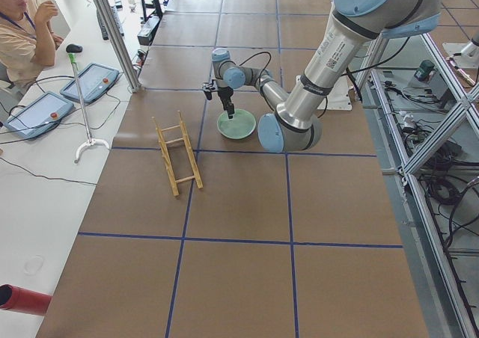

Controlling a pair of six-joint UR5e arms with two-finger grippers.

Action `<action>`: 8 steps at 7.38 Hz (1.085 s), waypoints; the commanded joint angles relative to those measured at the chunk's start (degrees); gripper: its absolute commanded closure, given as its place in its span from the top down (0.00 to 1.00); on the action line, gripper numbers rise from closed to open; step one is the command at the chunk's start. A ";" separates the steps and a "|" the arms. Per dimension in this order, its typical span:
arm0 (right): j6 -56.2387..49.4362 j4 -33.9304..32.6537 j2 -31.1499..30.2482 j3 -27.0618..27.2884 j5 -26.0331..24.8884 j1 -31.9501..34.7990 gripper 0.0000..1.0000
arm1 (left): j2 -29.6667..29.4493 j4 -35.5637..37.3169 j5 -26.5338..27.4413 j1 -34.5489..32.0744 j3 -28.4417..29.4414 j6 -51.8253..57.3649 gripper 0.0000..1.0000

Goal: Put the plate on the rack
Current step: 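Grasp the pale green plate rim with the left gripper and lift it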

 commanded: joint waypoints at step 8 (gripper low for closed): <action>0.00 0.05 0.00 -0.03 0.00 0.00 1.00 | -0.57 1.57 -0.48 -0.30 -3.45 -0.30 0.00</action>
